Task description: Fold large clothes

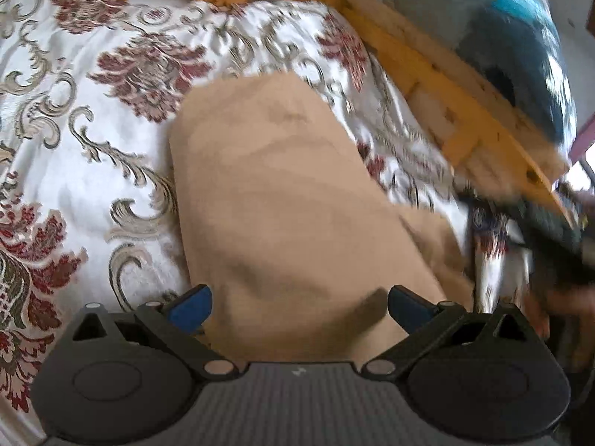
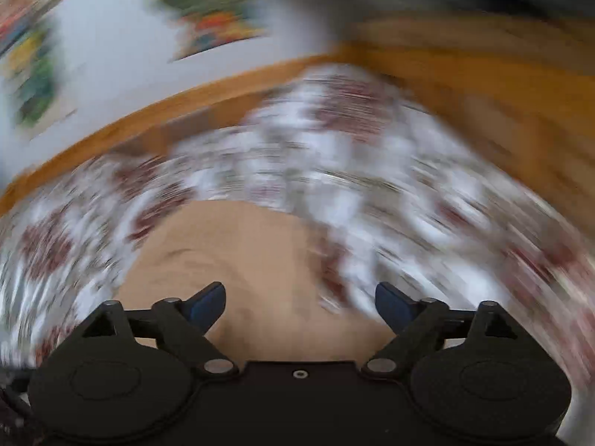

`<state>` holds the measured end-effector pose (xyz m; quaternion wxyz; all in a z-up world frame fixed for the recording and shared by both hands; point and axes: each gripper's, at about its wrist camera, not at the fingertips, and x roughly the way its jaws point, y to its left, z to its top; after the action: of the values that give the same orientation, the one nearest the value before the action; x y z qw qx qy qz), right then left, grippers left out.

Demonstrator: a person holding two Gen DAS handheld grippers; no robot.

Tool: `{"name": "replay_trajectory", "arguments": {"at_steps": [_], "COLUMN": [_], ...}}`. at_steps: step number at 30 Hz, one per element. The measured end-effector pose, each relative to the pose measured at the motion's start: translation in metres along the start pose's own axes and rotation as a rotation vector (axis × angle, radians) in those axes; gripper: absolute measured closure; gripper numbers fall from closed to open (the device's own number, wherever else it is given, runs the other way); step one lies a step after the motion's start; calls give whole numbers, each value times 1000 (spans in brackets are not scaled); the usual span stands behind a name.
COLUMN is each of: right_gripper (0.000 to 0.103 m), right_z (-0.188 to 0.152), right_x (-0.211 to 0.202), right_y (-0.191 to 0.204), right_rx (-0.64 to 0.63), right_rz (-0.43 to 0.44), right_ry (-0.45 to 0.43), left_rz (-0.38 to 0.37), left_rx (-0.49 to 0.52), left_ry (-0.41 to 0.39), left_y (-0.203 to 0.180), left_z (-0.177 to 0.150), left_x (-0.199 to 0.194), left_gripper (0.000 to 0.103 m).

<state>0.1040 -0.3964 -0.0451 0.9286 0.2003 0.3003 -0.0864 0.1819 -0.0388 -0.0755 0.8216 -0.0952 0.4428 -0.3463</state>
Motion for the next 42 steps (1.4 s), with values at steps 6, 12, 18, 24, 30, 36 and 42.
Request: {"name": "replay_trajectory", "arguments": {"at_steps": [6, 12, 18, 24, 30, 36, 42], "right_gripper": [12, 3, 8, 18, 18, 19, 18], "right_z": [-42, -51, -50, -51, -53, -52, -52], "right_x": [3, 27, 28, 39, 40, 40, 41], "right_y": [-53, -49, -49, -45, -42, -40, -37], "right_rx": [334, 334, 365, 340, 317, 304, 284], "right_rz": [82, 147, 255, 214, 209, 198, 190], "right_ry": [146, 230, 219, 221, 221, 214, 220], "left_rz": [61, 37, -26, -50, -24, -7, -14], "left_rx": [-28, -82, -160, -202, -192, -174, -159], "left_ry": [-27, 17, 50, 109, 134, 134, 132], "left_y": [7, 22, 40, 49, 43, 40, 41], "left_z": [19, 19, 24, 42, 46, 46, 44], "left_x": [1, 14, 27, 52, 64, 63, 62], "left_gripper": [1, 1, 1, 0, 0, 0, 0]}}
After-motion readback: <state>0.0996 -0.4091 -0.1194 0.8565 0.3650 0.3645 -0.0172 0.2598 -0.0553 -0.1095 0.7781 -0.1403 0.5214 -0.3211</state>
